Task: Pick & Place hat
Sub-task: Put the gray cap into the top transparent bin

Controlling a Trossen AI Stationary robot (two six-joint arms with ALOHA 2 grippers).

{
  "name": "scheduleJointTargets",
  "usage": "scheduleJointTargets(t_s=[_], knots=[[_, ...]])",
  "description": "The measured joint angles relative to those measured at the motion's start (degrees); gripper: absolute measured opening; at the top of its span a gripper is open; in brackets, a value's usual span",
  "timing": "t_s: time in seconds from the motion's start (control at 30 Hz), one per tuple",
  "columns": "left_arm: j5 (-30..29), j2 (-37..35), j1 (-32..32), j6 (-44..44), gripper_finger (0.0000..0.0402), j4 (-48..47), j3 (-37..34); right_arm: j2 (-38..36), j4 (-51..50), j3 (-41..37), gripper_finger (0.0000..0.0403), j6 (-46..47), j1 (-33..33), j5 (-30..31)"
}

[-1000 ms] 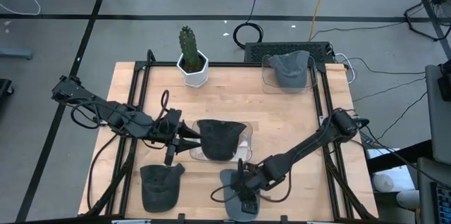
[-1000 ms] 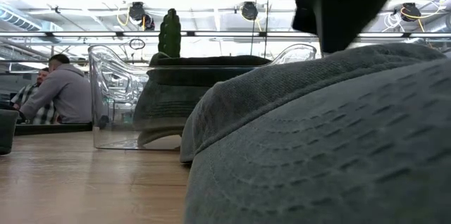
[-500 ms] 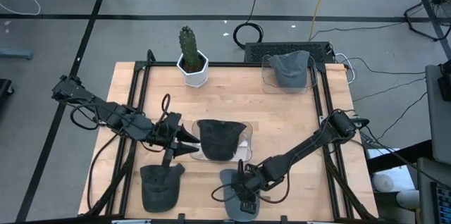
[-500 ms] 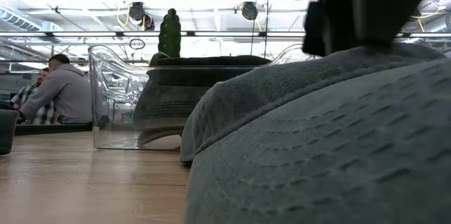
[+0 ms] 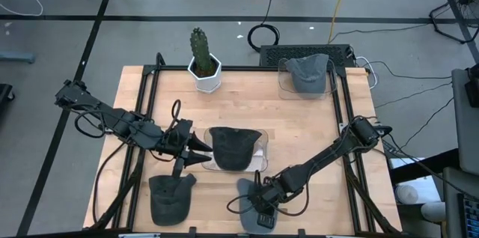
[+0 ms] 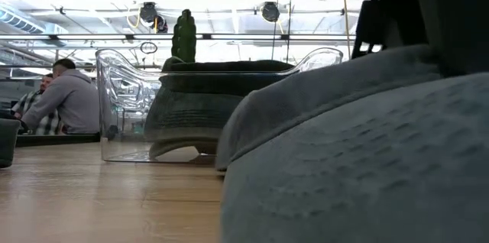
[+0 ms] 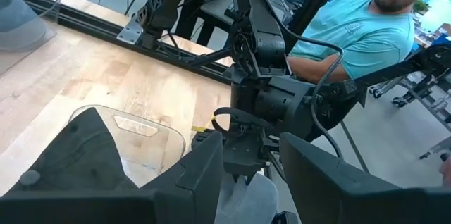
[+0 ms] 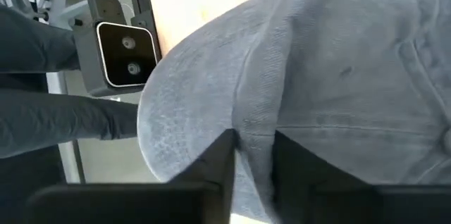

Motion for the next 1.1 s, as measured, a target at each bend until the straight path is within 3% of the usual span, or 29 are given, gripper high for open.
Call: scheduleJointTargets(t_s=[0.13, 0.33, 0.67, 0.77, 0.97, 1.1], knots=[[0.00, 0.00, 0.00, 0.00, 0.0152, -0.11, -0.02, -0.29, -0.14, 0.00, 0.0011, 2.02, 0.33, -3.54], [0.02, 0.00, 0.00, 0.02, 0.0152, -0.99, -0.02, -2.19, -4.14, -0.09, 0.0005, 3.92, 3.51, -4.11], [0.04, 0.00, 0.00, 2.01, 0.0152, -0.92, -0.02, -11.12, -24.72, -0.09, 0.0002, 7.90, 10.45, -3.98], [-0.03, 0.00, 0.02, 3.16, 0.0152, -0.85, -0.02, -14.85, -33.46, -0.09, 0.0001, 10.90, 12.00, -0.04], [-0.91, 0.00, 1.21, 3.65, 0.0152, -0.33, -0.02, -23.95, -51.58, -0.09, 0.0001, 15.21, 12.10, 17.04], [-1.08, 0.00, 2.46, 4.51, 0.0152, 2.34, -0.03, -28.26, -61.42, -0.09, 0.0001, 11.08, 8.16, 24.92]])
